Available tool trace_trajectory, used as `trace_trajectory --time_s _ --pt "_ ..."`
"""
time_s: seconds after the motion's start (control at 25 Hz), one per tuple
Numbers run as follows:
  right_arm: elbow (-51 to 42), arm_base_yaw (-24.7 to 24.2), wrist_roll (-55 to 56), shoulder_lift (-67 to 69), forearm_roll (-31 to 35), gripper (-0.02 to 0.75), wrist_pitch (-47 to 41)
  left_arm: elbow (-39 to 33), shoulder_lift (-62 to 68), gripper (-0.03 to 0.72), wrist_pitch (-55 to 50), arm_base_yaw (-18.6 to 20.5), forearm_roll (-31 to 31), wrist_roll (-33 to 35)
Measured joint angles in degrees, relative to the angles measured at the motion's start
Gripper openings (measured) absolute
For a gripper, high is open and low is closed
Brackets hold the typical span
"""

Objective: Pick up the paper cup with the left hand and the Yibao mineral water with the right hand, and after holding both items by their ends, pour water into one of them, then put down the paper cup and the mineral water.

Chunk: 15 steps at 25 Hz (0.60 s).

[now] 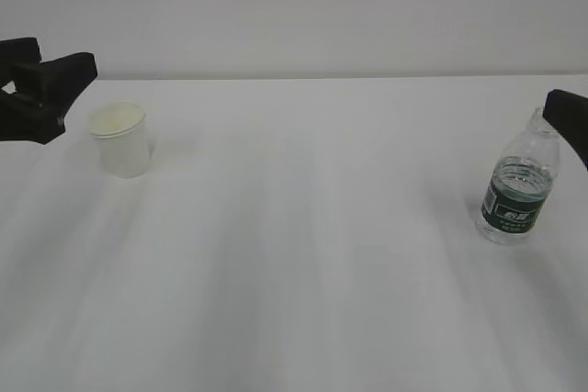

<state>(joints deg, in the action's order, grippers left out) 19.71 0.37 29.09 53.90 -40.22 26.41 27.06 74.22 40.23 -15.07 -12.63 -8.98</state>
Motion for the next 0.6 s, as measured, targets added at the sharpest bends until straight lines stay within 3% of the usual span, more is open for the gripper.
trace_trajectory --time_s 0.28,0.6 --pt "-8.7 0.0 -8.16 2.9 17.42 0.552 12.09 0.0 2.99 0.548 3.29 0.0 0.11 0.0" --pt "-11.15 0.0 -12.98 13.25 23.69 0.552 24.16 0.0 3.69 0.549 5.92 0.0 0.11 0.0"
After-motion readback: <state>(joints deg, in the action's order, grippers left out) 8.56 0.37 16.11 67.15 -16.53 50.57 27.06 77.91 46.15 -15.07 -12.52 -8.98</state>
